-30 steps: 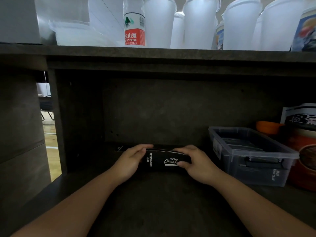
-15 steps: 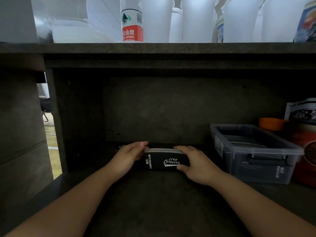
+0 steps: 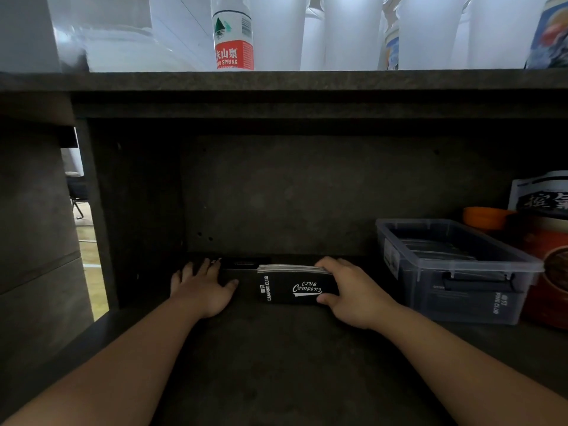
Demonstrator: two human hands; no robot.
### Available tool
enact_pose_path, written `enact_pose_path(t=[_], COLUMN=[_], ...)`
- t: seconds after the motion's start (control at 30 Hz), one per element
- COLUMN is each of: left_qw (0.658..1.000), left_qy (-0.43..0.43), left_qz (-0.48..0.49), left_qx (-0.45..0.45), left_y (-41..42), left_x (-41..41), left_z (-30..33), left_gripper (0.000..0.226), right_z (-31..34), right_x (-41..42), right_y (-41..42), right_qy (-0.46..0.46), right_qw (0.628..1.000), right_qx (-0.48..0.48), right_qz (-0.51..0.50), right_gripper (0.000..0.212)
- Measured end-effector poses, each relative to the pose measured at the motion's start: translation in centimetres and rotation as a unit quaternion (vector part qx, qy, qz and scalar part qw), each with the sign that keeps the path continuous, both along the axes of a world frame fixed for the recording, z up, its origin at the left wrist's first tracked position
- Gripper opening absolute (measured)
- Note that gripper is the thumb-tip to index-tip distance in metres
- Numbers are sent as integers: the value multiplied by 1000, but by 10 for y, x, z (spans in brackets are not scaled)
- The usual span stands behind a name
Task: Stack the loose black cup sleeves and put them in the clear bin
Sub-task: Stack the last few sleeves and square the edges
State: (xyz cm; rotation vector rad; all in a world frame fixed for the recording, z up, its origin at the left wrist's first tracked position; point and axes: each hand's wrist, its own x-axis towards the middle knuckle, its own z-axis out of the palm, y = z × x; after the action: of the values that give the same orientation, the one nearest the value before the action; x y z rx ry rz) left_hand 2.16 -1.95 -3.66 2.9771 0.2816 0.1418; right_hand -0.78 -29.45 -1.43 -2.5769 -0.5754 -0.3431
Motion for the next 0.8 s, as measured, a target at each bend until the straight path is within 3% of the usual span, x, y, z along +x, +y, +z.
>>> enact_pose_path(t=[0.23, 0.4, 0.47, 0.67, 0.8], left_qw=[998, 968, 960, 997, 998], left_qy=[-31, -116, -109, 16, -37], left_qz=[-37, -84, -107, -59, -42], left_qx=[40, 208, 235, 38, -3], left_y=[-3, 3, 9, 18, 19], left_x=[3, 15, 32, 71, 71], left_z=[0, 14, 22, 7, 8], left_gripper=[68, 76, 79, 68, 61], right_z=[-1, 2, 1, -2, -4], right_x=[0, -3, -2, 2, 4], right_y=[1, 1, -1, -2, 0], right_qy=[-8, 4, 8, 7, -11], right_qw=[1000, 1000, 1000, 1000, 1000], right_qx=[2, 4, 6, 15, 15], right_qz=[2, 8, 8, 17, 13], right_gripper=[42, 43, 43, 43, 45])
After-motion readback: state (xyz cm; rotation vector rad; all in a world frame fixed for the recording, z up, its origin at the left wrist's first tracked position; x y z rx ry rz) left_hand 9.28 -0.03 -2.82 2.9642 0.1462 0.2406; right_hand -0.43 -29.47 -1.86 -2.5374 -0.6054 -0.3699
